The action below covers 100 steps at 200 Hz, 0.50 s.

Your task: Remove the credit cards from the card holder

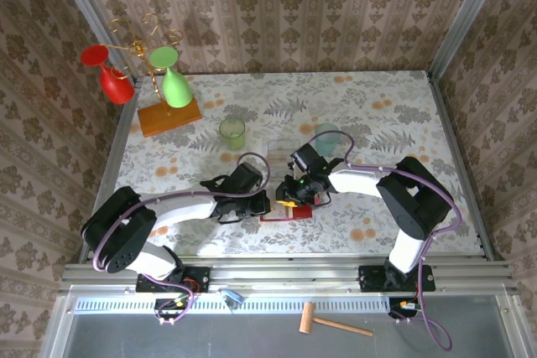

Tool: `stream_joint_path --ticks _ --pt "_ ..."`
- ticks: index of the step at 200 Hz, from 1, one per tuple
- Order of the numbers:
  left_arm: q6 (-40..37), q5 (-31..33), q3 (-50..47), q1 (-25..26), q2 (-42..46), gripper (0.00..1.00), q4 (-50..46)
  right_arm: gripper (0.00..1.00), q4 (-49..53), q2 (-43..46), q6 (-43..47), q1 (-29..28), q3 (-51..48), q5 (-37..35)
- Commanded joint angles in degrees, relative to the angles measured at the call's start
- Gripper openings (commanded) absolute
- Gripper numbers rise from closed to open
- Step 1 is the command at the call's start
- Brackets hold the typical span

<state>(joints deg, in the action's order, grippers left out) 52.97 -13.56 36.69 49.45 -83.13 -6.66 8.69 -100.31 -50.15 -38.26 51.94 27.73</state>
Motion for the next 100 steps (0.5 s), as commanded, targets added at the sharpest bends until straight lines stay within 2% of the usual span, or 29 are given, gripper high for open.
stream_joint_path --ticks 1,49,100 --pt "1.01 1.41 -1.18 -0.06 2.41 0.12 -2.28 0.26 0.14 -1.73 -1.08 -1.1 1.28 0.84" --pt "0.91 1.96 -2.06 -1.09 4.38 0.11 -2.93 0.26 1.19 -0.95 -1.62 -2.07 2.02 0.46" --pt "0.47 0.96 -0.84 -1.28 4.21 0.11 -0.93 0.26 4.77 3.08 -0.54 -1.82 1.86 -3.35"
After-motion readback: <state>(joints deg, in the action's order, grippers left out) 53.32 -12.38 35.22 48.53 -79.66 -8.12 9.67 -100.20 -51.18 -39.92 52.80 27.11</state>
